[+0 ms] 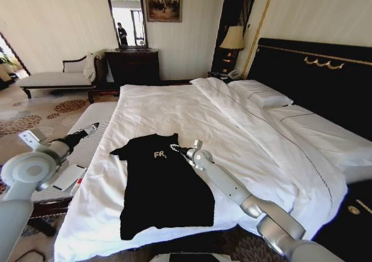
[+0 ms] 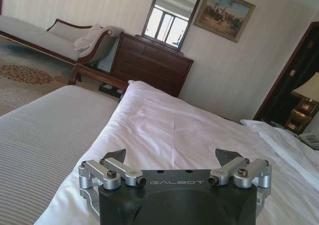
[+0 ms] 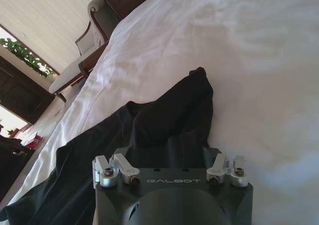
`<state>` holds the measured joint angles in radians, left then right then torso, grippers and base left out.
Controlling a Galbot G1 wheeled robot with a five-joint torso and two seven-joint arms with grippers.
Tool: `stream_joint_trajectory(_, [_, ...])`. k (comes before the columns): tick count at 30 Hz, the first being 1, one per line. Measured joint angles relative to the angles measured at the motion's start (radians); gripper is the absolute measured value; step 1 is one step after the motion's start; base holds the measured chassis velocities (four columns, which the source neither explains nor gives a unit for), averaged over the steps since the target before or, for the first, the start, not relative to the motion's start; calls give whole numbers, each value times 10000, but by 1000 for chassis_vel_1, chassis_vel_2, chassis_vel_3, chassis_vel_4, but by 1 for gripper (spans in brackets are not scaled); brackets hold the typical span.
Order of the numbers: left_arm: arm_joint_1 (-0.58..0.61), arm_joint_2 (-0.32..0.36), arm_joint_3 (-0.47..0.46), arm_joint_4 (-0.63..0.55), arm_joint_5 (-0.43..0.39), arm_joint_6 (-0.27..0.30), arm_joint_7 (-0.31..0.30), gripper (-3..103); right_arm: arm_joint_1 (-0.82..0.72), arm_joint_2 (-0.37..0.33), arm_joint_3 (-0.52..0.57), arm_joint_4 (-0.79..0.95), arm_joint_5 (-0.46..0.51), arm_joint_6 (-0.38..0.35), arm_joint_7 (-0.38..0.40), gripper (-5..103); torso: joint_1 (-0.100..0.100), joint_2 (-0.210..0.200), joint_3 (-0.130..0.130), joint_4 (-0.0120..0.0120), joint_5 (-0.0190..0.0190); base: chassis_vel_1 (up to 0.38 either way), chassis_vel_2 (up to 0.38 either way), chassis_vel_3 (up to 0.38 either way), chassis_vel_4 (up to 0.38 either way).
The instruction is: Fold the clothes on the bed.
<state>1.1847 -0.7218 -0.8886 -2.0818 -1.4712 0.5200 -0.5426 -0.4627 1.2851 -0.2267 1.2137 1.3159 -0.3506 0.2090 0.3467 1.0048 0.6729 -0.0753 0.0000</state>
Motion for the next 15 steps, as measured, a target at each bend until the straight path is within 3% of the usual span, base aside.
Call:
stream_joint_trajectory(1, [0, 0, 0, 0, 0, 0, 0, 100, 0, 0, 0, 0, 0, 0, 0, 79, 0, 0, 0, 0, 0, 0, 0, 0, 0])
stream_joint_trajectory(3, [-41, -31, 53, 35, 69, -16, 35, 100, 28, -8, -4, -29, -68, 60, -53, 68, 0, 0, 0, -1, 0, 0, 0, 0, 0])
stream_joint_trajectory(4, [-61, -40, 69, 54, 91, -23, 51, 100, 36, -10, -7, -49, -92, 70, -66, 57, 0, 0, 0, -1, 0, 0, 0, 0, 0])
stream_joint_trajectory(6, [-74, -41, 79, 68, 101, -26, 60, 100, 42, -11, -15, -65, -134, 75, -79, 57, 0, 0, 0, 0, 0, 0, 0, 0, 0])
stream_joint_trajectory(11, [-87, -33, 83, 87, 109, -39, 88, 100, 48, 1, -72, -201, -467, 98, -146, 36, 0, 0, 0, 0, 0, 0, 0, 0, 0])
stream_joint_trajectory(15, [-69, -34, 84, 89, 128, -53, 98, 100, 49, 12, -122, -248, -651, 122, -146, 25, 0, 0, 0, 0, 0, 0, 0, 0, 0])
